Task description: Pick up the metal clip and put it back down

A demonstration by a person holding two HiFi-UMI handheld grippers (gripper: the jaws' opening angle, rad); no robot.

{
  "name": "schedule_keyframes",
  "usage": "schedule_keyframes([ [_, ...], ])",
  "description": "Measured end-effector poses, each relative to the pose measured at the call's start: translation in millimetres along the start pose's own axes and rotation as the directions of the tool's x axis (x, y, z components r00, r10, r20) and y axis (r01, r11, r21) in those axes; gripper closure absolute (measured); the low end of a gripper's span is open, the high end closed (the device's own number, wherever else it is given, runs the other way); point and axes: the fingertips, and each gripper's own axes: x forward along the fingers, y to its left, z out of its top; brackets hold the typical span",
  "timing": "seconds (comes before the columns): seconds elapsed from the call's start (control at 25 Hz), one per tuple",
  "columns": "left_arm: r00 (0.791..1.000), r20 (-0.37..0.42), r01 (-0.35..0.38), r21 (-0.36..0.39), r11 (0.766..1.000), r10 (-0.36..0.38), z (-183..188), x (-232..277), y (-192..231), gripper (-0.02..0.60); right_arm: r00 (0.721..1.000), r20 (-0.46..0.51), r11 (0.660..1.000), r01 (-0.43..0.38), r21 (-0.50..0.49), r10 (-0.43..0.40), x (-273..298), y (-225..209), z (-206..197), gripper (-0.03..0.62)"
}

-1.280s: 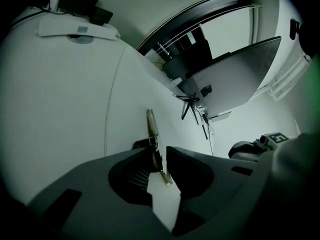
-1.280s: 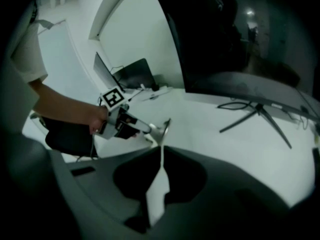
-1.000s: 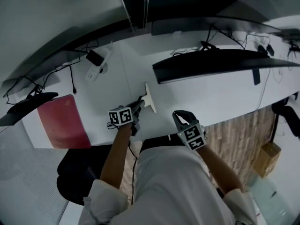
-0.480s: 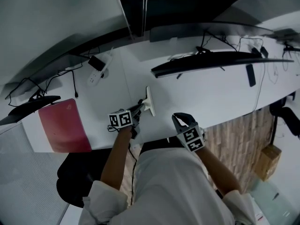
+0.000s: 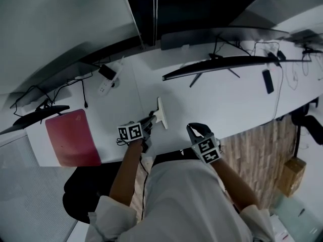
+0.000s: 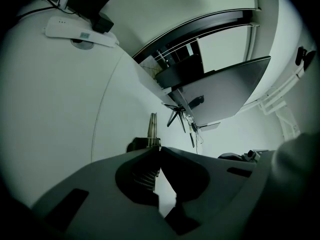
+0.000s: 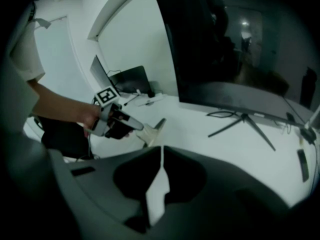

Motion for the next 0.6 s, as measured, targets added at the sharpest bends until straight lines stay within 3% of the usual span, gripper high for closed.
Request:
schedule_keyframes([
  [0.32,1.000,0.005,-0.010,0.029,1.000,0.010,1,-15,-5,0.541,1.000,0.007,1.000,0.011,-0.010,-0.011,-9,-3,-4,0.557],
  [0.6,0.999,0.043,-0.026,0.026,0.999,0.025,5,-43,1,0.541,1.000,-0.012,0.997,-0.028,-0.066,0.027,-3,7,4,0.559],
])
